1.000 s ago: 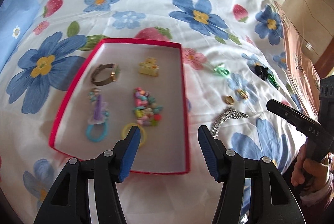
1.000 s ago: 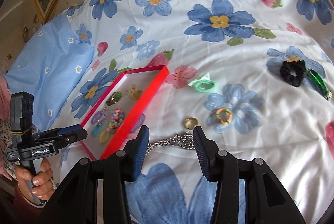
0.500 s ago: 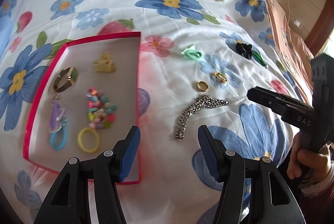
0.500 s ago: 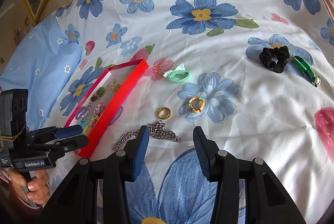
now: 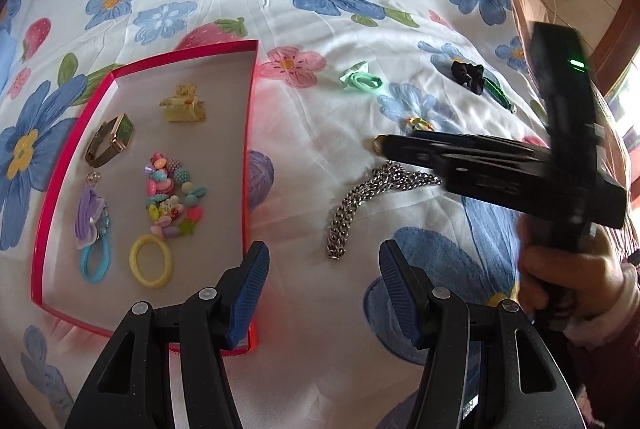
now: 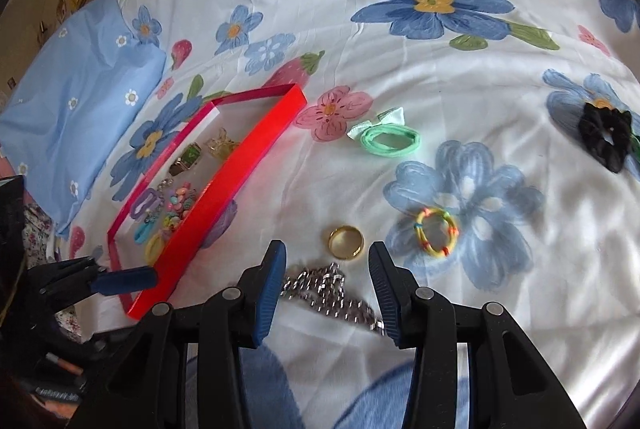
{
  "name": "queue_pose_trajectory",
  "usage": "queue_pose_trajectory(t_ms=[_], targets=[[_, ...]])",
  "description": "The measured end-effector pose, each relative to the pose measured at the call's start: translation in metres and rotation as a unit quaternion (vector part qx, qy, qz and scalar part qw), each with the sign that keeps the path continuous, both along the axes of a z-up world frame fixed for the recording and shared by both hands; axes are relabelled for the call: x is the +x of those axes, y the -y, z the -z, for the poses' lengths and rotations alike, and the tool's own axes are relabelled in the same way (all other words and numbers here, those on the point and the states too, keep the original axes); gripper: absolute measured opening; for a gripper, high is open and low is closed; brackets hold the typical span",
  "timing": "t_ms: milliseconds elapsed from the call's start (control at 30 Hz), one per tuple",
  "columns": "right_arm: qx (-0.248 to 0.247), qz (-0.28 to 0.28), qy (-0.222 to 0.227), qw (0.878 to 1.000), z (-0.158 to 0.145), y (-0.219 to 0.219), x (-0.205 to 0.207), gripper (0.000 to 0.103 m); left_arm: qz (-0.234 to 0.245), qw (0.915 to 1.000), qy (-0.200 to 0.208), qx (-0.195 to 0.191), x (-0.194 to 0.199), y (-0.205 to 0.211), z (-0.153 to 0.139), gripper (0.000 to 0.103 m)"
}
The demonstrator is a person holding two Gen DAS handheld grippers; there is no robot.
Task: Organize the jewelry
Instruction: 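Move both tools back toward the silver chain and gold ring, then grasp the silver chain with the left tool while the right tool grasps the gold ring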
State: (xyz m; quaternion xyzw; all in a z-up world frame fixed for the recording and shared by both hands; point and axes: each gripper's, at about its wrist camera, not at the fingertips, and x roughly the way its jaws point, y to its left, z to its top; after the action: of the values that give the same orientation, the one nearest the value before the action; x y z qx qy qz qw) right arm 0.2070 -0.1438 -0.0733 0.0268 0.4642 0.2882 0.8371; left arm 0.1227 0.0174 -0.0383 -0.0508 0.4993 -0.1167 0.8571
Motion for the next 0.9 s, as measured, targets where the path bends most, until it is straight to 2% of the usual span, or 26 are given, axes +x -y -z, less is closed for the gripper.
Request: queue_pose_trajectory(t_ms=[67,133,167,300,600,633,733,800,900], targets=[[-0.013,-0.001,-0.005,1.0,0.008,-0.006,0.007,0.043,0.006,1.0,0.0,0.001,0.002,0.003,0.0,0.057],[-0.03,-0.002,-0.011,1.0,0.016,-0.01,0.012,0.026,0.011,0.9999,0.0,0.004,0.004,0.007,0.002,0.057],[-0.037,0.0,-0.008,0.999,0.018,-0.01,0.012,0.024,0.014,0.9999,-0.001,0.005,0.006,0.009,0.003,0.057],[-0.023,0.01,0.002,1.0,0.012,0.0,0.009,0.023,0.032,0.9994,-0.005,0.011,0.017,0.021,0.008,0.057],[0.037,0.07,0.008,0.997,-0.014,0.064,-0.009,0.023,0.078,0.9954,-0.022,0.05,0.058,0.059,0.033,0.055],[0.04,0.075,0.008,0.996,-0.016,0.068,-0.01,0.023,0.084,0.9948,-0.023,0.054,0.061,0.063,0.035,0.053],[0.048,0.088,0.013,0.995,-0.022,0.082,-0.017,0.023,0.103,0.9929,-0.018,0.058,0.07,0.073,0.041,0.032],[0.052,0.092,0.015,0.994,-0.024,0.087,-0.02,0.023,0.11,0.9926,-0.021,0.047,0.074,0.076,0.043,0.011],[0.057,0.097,0.014,0.994,-0.024,0.091,-0.026,0.023,0.102,0.994,-0.023,0.033,0.078,0.073,0.043,0.007]])
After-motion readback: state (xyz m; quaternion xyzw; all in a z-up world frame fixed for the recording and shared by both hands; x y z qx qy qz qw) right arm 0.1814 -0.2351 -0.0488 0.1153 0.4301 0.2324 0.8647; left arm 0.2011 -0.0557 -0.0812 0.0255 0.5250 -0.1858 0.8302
